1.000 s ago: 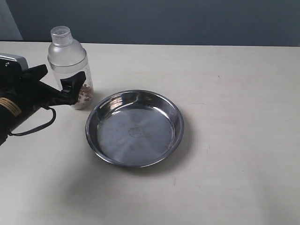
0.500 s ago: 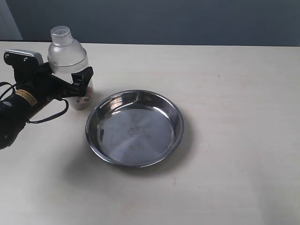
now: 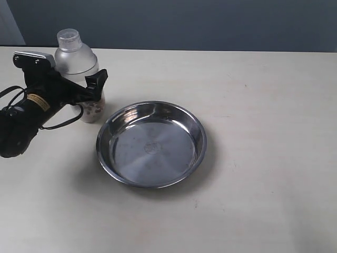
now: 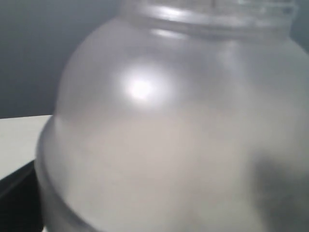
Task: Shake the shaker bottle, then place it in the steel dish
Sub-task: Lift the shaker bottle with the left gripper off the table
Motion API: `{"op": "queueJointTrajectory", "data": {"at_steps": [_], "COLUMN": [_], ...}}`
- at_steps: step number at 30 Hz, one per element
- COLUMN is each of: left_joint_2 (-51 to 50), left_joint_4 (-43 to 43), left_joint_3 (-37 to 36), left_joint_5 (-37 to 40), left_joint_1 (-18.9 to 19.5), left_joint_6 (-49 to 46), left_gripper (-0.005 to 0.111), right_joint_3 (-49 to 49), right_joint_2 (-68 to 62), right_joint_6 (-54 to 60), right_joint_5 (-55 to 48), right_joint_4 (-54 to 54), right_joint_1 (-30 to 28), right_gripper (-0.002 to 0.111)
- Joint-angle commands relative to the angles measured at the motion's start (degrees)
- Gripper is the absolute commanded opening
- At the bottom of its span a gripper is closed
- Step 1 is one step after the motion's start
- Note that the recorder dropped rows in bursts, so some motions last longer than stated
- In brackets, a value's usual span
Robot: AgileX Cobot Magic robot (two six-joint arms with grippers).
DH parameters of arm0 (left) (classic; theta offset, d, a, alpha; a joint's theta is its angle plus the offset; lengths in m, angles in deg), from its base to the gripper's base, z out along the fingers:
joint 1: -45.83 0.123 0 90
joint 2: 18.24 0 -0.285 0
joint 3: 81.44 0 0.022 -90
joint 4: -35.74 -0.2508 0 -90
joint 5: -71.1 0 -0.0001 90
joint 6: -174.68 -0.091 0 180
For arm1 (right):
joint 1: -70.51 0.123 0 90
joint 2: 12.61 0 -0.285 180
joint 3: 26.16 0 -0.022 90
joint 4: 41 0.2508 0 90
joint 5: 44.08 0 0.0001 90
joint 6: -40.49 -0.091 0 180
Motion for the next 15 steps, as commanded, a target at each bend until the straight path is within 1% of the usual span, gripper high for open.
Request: {"op": "queueJointTrajectory", "data": {"at_steps": [1, 3, 5, 8, 12, 15], "left_joint_2": [-0.2, -0.2, -0.2, -0.2, -0.1, -0.1], "left_joint_4": [4.1, 5.8, 6.3, 5.0, 0.3, -1.7], "left_joint_3": [0.2, 0.2, 0.2, 0.2, 0.2, 0.2], "left_joint_5": [4.4, 6.3, 7.3, 8.2, 8.0, 8.0], "left_joint_1": [0.3, 0.3, 0.3, 0.3, 0.3, 0.3], "left_joint_6": [-0.2, -0.2, -0.2, 0.0, 0.0, 0.4], "left_gripper": [0.104, 0.101, 0.093, 0.076, 0.052, 0.038], "right_joint_3": [0.1, 0.1, 0.1, 0.1, 0.1, 0.1], "right_joint_2": [-0.1, -0.1, -0.1, -0.1, -0.1, -0.1], "right_joint_6": [0.2, 0.2, 0.2, 0.2, 0.2, 0.2], "right_joint_5": [0.7, 0.7, 0.7, 0.7, 0.7, 0.7], "right_joint_4": [-0.1, -0.1, -0.1, -0.1, -0.1, -0.1], "right_joint_1": [0.1, 0.1, 0.1, 0.1, 0.1, 0.1], "right_gripper": [-0.001, -0.001, -0.001, -0.001, -0.001, -0.001]}}
